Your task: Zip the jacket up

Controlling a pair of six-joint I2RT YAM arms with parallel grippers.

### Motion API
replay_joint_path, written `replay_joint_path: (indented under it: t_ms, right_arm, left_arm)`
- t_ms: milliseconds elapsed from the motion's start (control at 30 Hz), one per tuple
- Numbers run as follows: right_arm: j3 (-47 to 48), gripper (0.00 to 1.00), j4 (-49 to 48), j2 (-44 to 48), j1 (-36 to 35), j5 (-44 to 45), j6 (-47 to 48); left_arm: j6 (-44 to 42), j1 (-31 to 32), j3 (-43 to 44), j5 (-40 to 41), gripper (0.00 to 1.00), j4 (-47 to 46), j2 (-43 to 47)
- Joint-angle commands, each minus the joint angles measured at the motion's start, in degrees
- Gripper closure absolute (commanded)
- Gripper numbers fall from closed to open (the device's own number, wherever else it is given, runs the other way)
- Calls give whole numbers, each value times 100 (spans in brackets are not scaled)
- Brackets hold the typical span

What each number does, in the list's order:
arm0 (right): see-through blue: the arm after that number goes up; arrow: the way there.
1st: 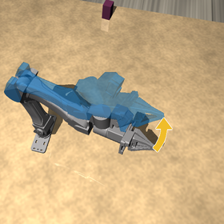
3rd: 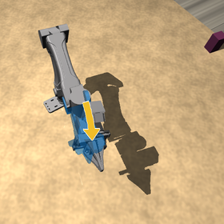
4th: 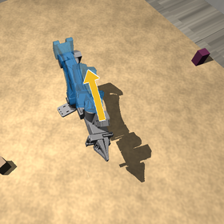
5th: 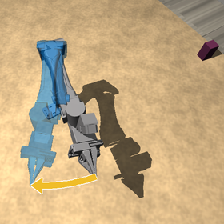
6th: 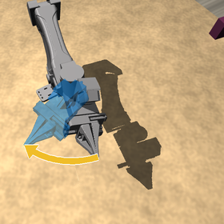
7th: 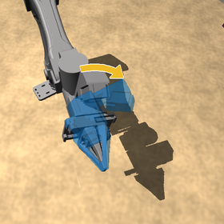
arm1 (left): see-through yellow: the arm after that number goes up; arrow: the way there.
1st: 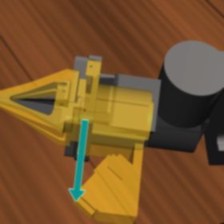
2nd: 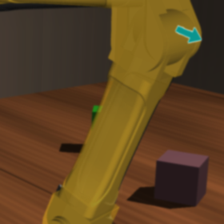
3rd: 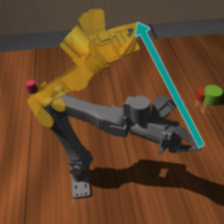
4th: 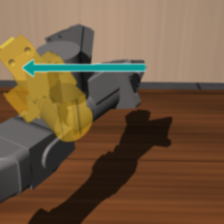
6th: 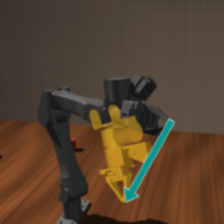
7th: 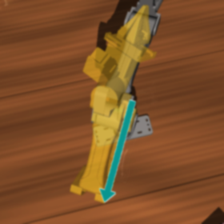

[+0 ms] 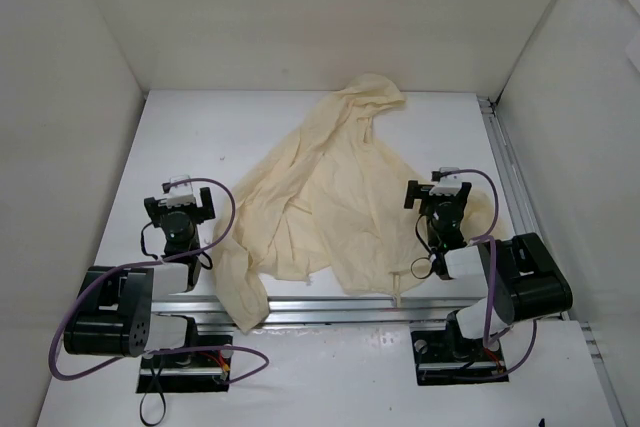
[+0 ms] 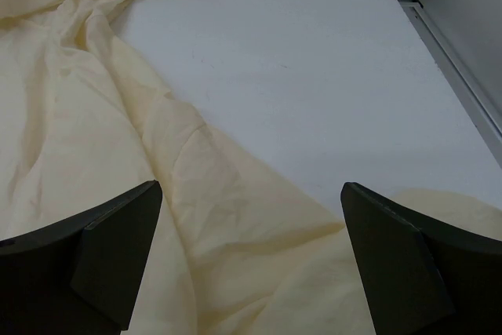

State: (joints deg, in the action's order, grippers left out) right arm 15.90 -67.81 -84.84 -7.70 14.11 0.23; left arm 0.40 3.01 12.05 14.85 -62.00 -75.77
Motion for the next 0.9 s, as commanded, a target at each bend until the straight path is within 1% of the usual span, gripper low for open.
replay_joint_path:
  t_ms: [0, 500, 767, 800, 833, 867]
  right_arm:
    - [220, 2, -540, 90, 85, -31, 21]
    - [220, 2, -540, 82, 76, -48, 21]
    - [247, 2, -461, 125, 129, -294, 30]
    - [247, 2, -452, 143, 138, -295, 38]
    - [238, 2, -444, 213, 129, -277, 39]
    - [221, 2, -417, 300, 129, -329, 47]
  left_arm:
    - [47, 25, 34, 0, 0, -524, 36]
    - [47, 25, 25, 0, 0, -524, 36]
    - [39, 25, 16, 9, 0, -515, 44]
    - [21, 77, 16, 35, 0, -541, 44]
    - [21, 173, 103, 288, 0, -376, 114]
    - [30, 174, 130, 334, 0, -253, 202]
